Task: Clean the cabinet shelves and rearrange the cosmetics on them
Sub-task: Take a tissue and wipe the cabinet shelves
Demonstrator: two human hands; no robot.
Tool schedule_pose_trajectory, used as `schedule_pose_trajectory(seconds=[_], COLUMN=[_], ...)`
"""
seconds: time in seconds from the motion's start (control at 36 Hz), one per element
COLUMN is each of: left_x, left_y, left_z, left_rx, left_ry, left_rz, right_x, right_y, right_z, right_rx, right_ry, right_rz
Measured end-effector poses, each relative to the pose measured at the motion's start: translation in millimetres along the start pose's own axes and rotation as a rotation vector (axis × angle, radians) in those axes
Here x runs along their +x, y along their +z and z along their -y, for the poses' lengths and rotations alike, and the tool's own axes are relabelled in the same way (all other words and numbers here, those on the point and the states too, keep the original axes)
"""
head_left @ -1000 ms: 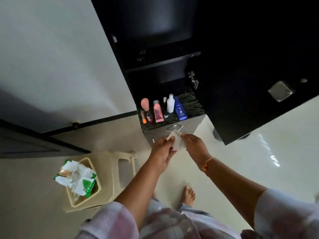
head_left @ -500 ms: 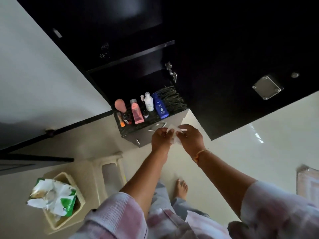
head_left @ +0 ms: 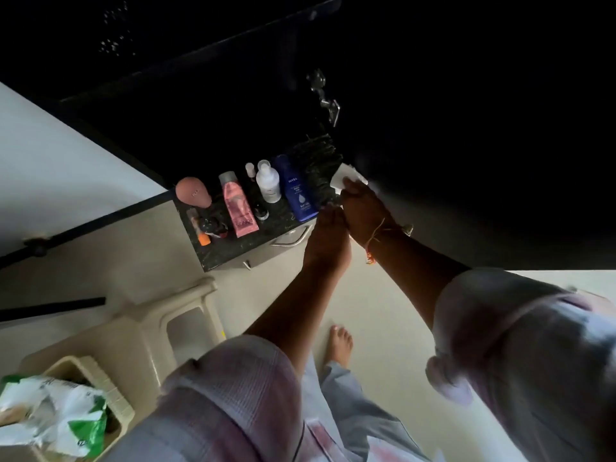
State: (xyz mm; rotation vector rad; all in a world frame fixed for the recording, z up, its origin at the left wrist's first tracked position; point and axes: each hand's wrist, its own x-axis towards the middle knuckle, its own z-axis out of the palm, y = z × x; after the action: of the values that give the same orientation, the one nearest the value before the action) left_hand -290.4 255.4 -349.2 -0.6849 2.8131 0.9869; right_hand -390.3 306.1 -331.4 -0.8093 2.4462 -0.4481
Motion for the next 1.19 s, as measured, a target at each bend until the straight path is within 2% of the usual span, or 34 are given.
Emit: schedule_pose_trajectory(seconds=[0.08,0.14,0.19,0.22,0.31,0.36,0.42,0.5,0.53,0.61,0.69,0.78,0.86,0.94,0.97,1.0,1.06,1.08,1.11,1.14,1.19], left_x=[0,-1,-3,-4,-12,-15,-19,-25,-27,-30,-31,-32,-37,-44,-47,-49,-53,-54,-56,-57,-58], left_y=[10,15,16,17,15,18,17,15,13,13,13,9,5,3,2,1,-2,-3,-3,-3,-4], left_z=[-1,2,2,0,-7,-7,-7,-6,-5,-2,0,-1,1,7,8,10,12,12,13,14,16], left_rx=[0.001,-0.023,-0.014,-0.02,-0.01,0.01,0.067,0.099,0.104,0.115,0.157,0.179,0.198,0.224,0.228,0.236,0.257,0.263,0.268,0.275,0.294], left_ry=[0.004,-0.003,-0.049,-0.058,-0.059,-0.077,-0.11,-0.138,-0.143,-0.131,-0.123,-0.141,-0.149,-0.166,-0.18,-0.195,-0.216,-0.221,-0.224,-0.229,-0.244], left_rz=[0.004,-0.018,-0.072,-0.091,-0.076,-0.081,-0.065,-0.079,-0.09,-0.103,-0.081,-0.054,-0.045,-0.061,-0.074,-0.088,-0.098,-0.094,-0.084,-0.072,-0.056], right_x=[-7,-14,-15,-14,-8,-10,-16,-14,-13,-11,-1,0,1,3,3,0,-6,-11,-12,-10,-7], right_y=[2,-3,-2,0,11,2,4,13,14,13,8,3,-4,7,11,14,8,6,7,-1,-6], right_z=[-7,-4,-8,-13,-28,-20,-16,-15,-14,-10,-13,-19,-10,-12,-13,-13,-3,0,-2,0,-6], right_rx=[-0.159,-0.327,-0.348,-0.355,-0.367,-0.562,-0.602,-0.59,-0.583,-0.6,-0.641,-0.628,-0.431,-0.559,-0.572,-0.523,-0.621,-0.645,-0.669,-0.721,-0.571], right_ry=[-0.18,-0.252,-0.355,-0.382,-0.434,-0.412,-0.36,-0.283,-0.31,-0.513,-0.59,-0.455,-0.237,-0.248,-0.329,-0.397,-0.515,-0.522,-0.509,-0.506,-0.443], right_rz=[-0.121,-0.003,0.068,0.043,-0.099,-0.069,-0.091,-0.018,-0.045,0.03,0.005,0.147,0.056,-0.081,-0.153,-0.101,-0.058,-0.012,0.114,0.132,-0.078])
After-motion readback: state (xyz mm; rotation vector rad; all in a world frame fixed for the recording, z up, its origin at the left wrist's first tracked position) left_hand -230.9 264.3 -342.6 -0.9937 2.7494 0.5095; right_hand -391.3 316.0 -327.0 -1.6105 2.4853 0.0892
